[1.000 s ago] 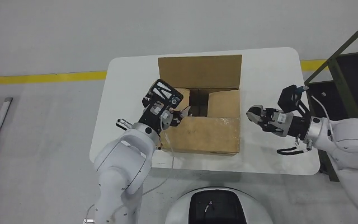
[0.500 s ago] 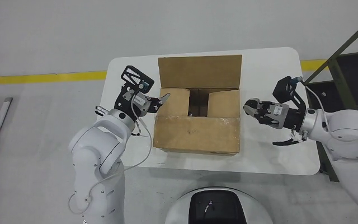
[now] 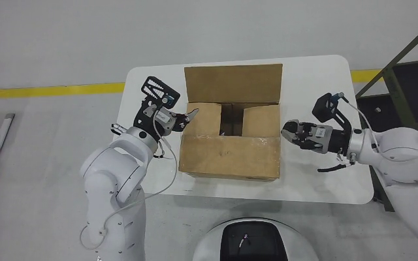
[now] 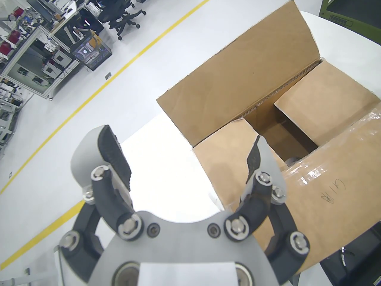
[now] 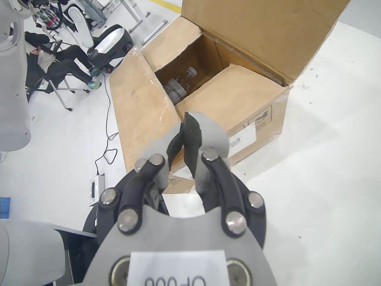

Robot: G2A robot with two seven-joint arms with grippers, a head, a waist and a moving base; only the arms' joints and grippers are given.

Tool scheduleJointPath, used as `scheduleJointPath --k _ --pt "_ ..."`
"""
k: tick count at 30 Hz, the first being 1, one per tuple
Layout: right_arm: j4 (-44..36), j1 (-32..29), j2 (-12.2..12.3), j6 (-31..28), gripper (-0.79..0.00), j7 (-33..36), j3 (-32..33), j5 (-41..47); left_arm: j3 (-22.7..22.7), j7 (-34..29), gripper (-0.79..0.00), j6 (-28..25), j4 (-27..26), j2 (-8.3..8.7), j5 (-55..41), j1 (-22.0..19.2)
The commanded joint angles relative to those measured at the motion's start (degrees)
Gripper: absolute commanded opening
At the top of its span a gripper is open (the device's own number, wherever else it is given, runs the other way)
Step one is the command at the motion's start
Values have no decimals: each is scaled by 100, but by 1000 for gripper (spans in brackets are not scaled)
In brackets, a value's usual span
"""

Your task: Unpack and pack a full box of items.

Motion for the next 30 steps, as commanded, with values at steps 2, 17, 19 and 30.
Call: scheduleJointPath --k 2,17,19,30 --pt "100 99 12 -122 -529 105 -98 51 0 0 0 0 0 0 0 0" --pt "480 498 50 -454 -585 471 -617 864 0 0 0 0 0 0 0 0" --pt "482 520 64 -495 -600 625 -653 1146 0 0 0 0 0 0 0 0" --pt "282 534 150 -421 -573 1290 -826 1801 0 0 0 0 0 0 0 0"
